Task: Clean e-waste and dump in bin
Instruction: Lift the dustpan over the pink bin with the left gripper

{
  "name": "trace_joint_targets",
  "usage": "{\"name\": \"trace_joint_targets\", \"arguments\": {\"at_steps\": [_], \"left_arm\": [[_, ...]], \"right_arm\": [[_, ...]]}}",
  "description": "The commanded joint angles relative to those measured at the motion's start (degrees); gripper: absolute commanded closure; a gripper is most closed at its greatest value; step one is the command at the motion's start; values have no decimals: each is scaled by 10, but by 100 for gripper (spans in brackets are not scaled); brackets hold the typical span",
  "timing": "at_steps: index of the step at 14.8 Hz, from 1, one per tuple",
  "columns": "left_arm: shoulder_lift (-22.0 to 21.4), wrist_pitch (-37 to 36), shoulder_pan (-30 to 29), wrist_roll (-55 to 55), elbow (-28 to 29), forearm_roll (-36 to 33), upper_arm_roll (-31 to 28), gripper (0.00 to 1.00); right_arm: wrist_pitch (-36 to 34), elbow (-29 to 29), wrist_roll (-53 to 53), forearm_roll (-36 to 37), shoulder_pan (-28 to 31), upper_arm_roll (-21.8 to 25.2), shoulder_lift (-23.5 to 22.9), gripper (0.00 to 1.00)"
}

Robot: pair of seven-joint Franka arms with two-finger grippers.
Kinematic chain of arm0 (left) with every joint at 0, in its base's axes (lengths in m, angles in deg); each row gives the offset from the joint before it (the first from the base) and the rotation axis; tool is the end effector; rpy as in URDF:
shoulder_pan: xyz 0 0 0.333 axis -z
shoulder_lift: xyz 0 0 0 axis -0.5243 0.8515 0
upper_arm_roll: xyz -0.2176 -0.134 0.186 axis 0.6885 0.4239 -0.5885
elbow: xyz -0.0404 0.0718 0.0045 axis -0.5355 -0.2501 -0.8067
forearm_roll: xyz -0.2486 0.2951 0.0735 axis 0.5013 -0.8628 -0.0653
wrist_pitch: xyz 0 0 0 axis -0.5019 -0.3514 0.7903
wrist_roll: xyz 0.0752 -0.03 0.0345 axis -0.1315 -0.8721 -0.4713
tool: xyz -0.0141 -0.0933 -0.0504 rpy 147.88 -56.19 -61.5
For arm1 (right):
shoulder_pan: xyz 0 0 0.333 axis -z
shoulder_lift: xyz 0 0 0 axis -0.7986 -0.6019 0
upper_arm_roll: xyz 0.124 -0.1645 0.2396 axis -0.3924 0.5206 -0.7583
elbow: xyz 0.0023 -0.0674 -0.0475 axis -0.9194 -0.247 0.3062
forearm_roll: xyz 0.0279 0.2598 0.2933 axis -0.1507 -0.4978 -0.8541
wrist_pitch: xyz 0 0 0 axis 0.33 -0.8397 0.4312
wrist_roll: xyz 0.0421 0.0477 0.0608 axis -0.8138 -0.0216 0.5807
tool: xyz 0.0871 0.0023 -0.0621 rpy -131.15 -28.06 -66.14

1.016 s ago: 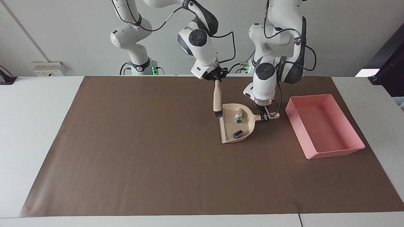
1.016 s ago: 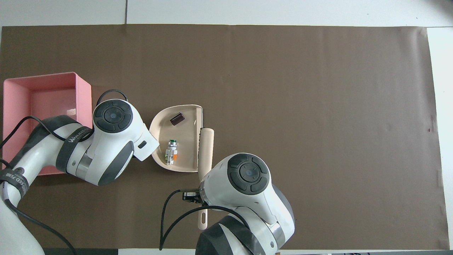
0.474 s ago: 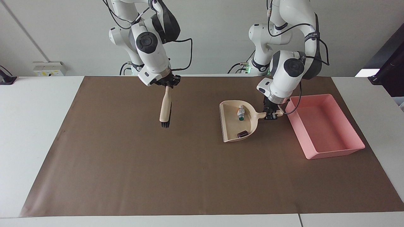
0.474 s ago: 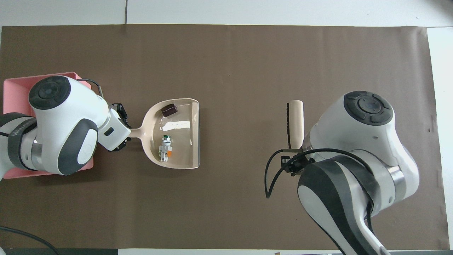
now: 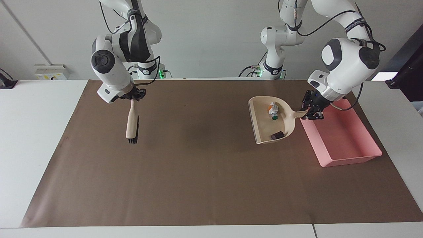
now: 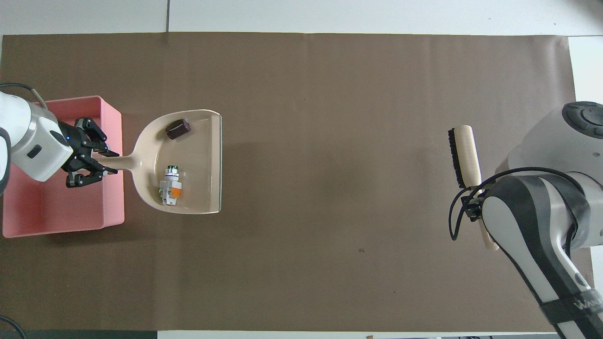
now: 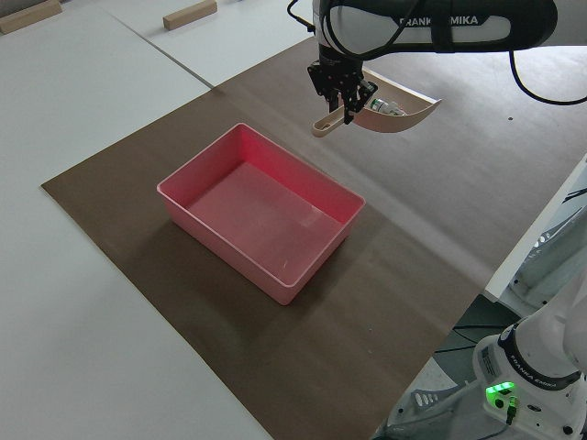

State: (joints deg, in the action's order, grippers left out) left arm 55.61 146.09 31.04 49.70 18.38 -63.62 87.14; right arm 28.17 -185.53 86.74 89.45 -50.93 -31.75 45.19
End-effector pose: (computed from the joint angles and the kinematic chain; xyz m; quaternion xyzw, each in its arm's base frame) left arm 0.5560 -0.0194 0.4837 0.6940 -0.7123 0.0194 0.1031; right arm 0.4804 0.0118 0.4183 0.9834 0.0181 -0.1795 0.0177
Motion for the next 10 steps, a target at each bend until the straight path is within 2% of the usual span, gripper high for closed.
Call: {"name": "trace_joint_targets", "arguments": {"at_steps": [1, 3, 7, 10], "left_arm": [[18, -56, -70, 69, -59, 28, 4, 100], [27, -75, -113, 108, -91, 27, 4, 100], [29, -67, -190, 175, -98, 24, 2, 100], [40, -68, -238, 218, -116, 21, 0, 100]], "right_arm": [[62, -50, 52, 9, 51, -10, 6, 100], [87, -61, 73, 9, 73, -10, -5, 100], [122, -73, 81, 9, 96, -9, -15, 100], [143, -81, 122, 9, 137, -10, -34, 100]]}}
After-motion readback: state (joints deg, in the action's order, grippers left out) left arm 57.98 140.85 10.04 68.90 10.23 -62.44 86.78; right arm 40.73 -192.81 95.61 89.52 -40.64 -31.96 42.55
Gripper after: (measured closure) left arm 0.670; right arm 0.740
